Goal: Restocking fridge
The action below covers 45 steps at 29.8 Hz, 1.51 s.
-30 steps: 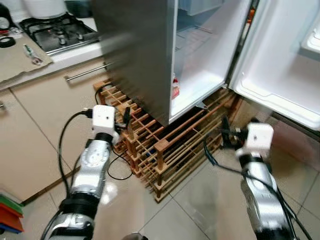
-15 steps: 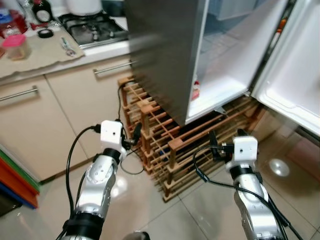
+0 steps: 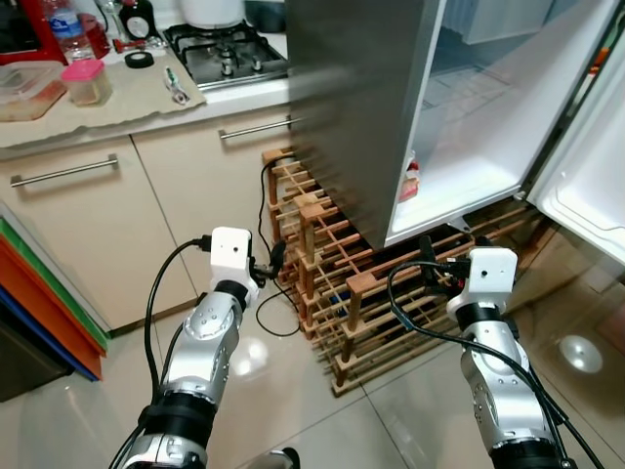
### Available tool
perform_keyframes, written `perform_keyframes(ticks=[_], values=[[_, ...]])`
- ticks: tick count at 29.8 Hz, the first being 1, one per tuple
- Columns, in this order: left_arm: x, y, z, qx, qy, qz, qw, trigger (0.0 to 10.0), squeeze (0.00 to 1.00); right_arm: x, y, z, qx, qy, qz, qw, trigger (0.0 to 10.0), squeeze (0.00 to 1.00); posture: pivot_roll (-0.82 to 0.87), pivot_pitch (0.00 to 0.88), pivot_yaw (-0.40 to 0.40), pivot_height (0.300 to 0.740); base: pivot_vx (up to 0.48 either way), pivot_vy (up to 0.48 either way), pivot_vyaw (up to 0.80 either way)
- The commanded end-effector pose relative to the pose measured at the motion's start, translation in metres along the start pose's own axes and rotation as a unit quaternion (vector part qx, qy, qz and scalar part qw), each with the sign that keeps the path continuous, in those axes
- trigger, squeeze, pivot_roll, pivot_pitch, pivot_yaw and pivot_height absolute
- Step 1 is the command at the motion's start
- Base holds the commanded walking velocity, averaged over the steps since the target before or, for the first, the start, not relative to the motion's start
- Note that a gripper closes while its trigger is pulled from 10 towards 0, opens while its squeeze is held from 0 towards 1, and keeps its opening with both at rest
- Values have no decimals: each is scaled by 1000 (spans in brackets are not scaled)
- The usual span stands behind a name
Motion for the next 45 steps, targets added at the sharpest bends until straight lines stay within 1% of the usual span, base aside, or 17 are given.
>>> perform_keyframes(ticks=[1, 2, 7, 8, 9, 10, 11, 15, 20, 25, 35, 37, 45], values=[[2, 0, 6, 2, -12, 4, 1000, 10000, 0, 1, 0, -1, 8, 3, -5, 1000, 10000, 78, 39, 0, 35, 740, 0, 0, 531], [2, 0, 9, 5, -19, 6, 1000, 10000, 0, 2, 0, -1, 17, 6, -7, 1000, 10000, 82, 37, 0, 38, 740, 0, 450, 519], [3, 4, 10, 1, -18, 22, 1000, 10000, 0, 4, 0, -2, 19, 8, -3, 1000, 10000, 90, 41, 0, 36, 740, 0, 449, 519], [4, 4, 10, 4, -18, 22, 1000, 10000, 0, 5, 0, -2, 19, 9, -1, 1000, 10000, 110, 43, 0, 33, 740, 0, 458, 488], [4, 5, 10, -2, -19, 23, 1000, 10000, 0, 6, 0, -1, 19, 9, 1, 1000, 10000, 133, 43, 0, 31, 740, 0, 480, 481], [4, 4, 9, -6, -20, 23, 1000, 10000, 0, 6, 0, -1, 19, 9, 2, 1000, 10000, 133, 43, 0, 31, 740, 0, 480, 481], [5, 5, 9, 0, -19, 27, 999, 10000, 0, 7, -1, -1, 19, 8, 2, 1000, 10000, 133, 42, 0, 31, 740, 0, 0, 475], [6, 6, 8, -3, -14, 29, 999, 10000, 0, 8, -1, 0, 20, 7, 4, 1000, 10000, 133, 44, 0, 31, 740, 0, 0, 478], [8, 4, 10, 15, -13, 27, 999, 10000, 0, 10, 0, 0, 17, 7, 11, 1000, 10000, 145, 45, 0, 30, 740, 0, 0, 480], [10, 7, 10, 20, -13, 35, 999, 10000, 0, 13, 0, 2, 21, 4, 11, 1000, 10000, 149, 46, 0, 28, 740, 0, 0, 479], [11, 1, 11, 32, -15, 23, 999, 10000, 0, 17, -6, 4, 17, 0, 6, 1000, 10000, 149, 45, 0, 29, 740, 0, 0, 476], [12, -2, 10, 42, -12, 23, 999, 10000, 0, 19, -5, 6, 18, -2, 5, 1000, 10000, 153, 43, 0, 28, 740, 0, 0, 475], [13, -4, 9, 44, -13, 25, 999, 10000, 0, 21, -8, 11, 14, -12, 0, 1000, 10000, 153, 38, 0, 27, 740, 0, 0, 475]])
Point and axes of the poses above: a point about 5 cm out from each wrist's last joint towards the gripper, its own x axis pointing out of the wrist towards the gripper, its own z axis along the axis of the wrist's last joint, y = z × x, the point moved 2 cm from there along x, pointing out of the wrist towards the gripper, and after that the axes turned 10 degrees about -x, right-handed, at the moved point
